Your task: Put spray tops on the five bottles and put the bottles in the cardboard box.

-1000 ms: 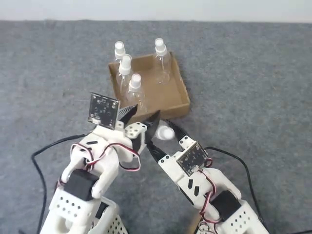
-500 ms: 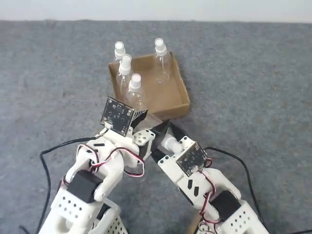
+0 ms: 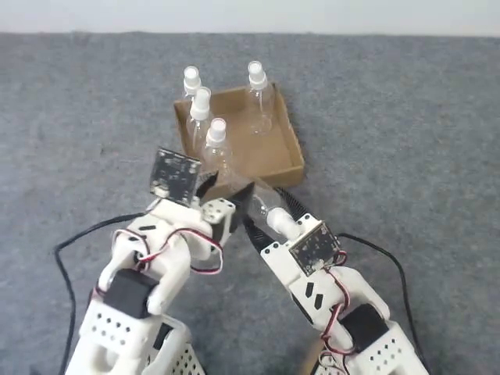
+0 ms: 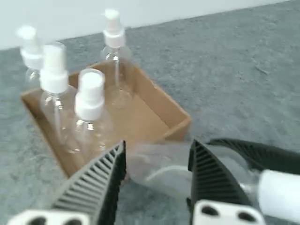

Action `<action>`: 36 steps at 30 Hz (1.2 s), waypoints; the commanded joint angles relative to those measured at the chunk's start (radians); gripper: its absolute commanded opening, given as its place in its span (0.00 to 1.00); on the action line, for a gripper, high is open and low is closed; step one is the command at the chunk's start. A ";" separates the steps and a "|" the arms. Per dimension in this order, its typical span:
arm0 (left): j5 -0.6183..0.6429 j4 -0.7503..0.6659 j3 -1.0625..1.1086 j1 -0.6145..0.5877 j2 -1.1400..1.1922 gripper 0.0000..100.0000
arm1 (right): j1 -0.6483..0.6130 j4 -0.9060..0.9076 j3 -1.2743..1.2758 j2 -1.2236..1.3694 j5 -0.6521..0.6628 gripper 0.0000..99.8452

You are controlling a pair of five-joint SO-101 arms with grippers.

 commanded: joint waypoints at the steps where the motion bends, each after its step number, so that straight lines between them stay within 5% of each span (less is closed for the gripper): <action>1: 0.051 0.029 -0.102 -0.074 -0.014 0.21 | 0.033 -0.002 0.012 -0.019 0.018 0.07; 7: 0.052 0.029 -0.137 -0.152 -0.014 0.21 | 0.076 0.047 0.012 -0.021 0.017 0.07; 24: 0.052 0.183 -0.145 -0.615 -0.014 0.21 | 0.122 0.122 0.009 -0.021 0.017 0.07; 36: 0.057 0.135 -0.001 -0.647 -0.014 0.21 | 0.122 0.124 0.020 -0.019 0.011 0.07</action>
